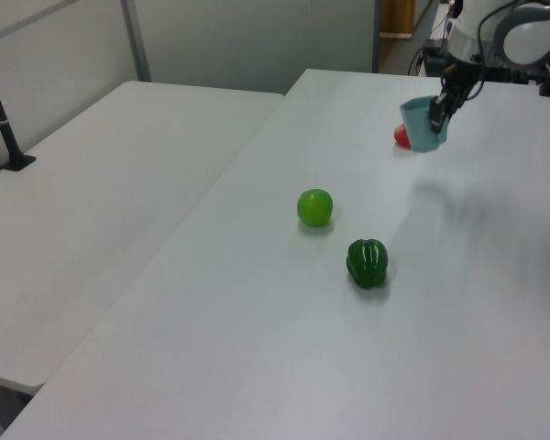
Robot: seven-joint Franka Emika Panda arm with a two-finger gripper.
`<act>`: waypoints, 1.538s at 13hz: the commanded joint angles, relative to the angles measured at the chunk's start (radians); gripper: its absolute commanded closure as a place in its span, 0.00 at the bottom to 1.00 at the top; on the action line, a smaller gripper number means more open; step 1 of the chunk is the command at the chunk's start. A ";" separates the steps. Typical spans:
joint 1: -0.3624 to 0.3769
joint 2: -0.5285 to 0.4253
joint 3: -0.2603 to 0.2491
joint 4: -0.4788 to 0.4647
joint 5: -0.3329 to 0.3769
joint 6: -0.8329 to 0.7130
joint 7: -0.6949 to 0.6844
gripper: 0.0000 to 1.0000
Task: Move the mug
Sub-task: 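Lift and carry the teal mug toward the green pepper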
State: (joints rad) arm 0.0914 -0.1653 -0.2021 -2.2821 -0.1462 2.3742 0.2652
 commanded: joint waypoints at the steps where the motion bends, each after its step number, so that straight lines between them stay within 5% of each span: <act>1: 0.048 -0.033 -0.013 -0.080 -0.018 0.098 -0.011 0.83; 15: 0.087 -0.026 -0.010 -0.189 -0.021 0.111 -0.041 0.83; 20: 0.088 -0.025 -0.008 -0.191 -0.019 0.106 -0.037 0.75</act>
State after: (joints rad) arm 0.1667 -0.1669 -0.2019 -2.4452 -0.1476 2.4554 0.2359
